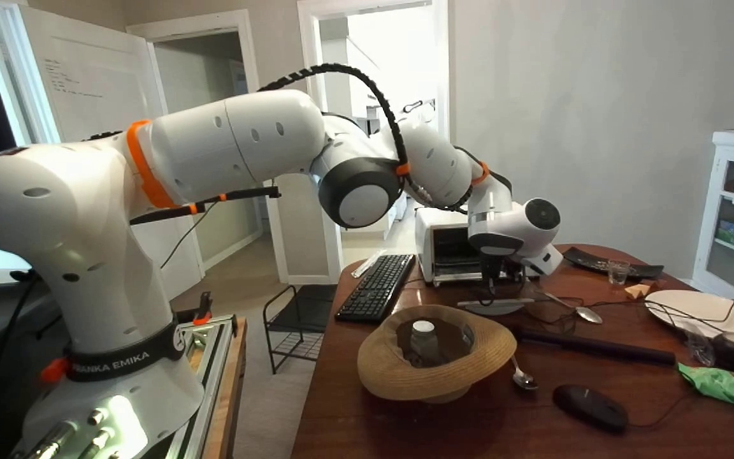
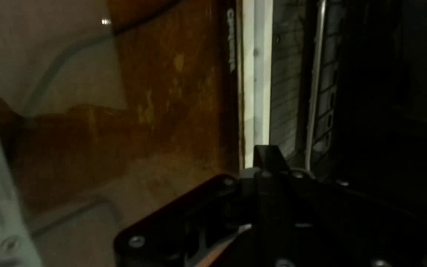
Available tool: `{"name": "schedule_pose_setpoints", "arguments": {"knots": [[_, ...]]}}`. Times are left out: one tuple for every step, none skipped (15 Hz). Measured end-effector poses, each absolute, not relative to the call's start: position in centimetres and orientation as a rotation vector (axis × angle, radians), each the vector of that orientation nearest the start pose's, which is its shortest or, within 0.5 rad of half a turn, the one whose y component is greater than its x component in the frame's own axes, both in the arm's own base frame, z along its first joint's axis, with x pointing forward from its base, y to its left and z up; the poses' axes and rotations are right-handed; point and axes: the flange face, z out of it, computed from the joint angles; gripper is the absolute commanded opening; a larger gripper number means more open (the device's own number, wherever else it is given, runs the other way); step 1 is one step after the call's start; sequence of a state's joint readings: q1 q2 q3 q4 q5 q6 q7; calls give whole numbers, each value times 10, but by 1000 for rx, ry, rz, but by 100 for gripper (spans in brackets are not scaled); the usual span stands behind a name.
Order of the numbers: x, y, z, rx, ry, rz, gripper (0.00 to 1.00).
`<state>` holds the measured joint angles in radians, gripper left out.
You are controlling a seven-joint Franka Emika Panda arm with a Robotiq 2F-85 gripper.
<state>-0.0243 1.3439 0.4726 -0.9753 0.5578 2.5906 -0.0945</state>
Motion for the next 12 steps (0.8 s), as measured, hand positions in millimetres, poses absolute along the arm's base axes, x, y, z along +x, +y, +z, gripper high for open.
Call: {"name": "schedule_pose_setpoints", "arguments": {"knots": [[772, 170, 88, -2304, 423, -272, 0], [772, 160, 90, -2311, 451, -304, 0], [771, 151, 91, -2321, 483, -336, 0], [769, 142, 92, -2331, 514, -368, 0], [766, 133, 94, -2342, 551, -406, 0], [763, 123, 96, -2357, 598, -454, 0], [758, 111, 100, -2372, 653, -520, 0], [754, 100, 105, -2385, 701, -585, 0], [749, 90, 111, -2392, 754, -645, 0], [742, 80, 116, -2405, 807, -692, 0], [735, 69, 121, -2422, 859, -731, 0], [728, 59, 126, -2441, 913, -767, 0]]}}
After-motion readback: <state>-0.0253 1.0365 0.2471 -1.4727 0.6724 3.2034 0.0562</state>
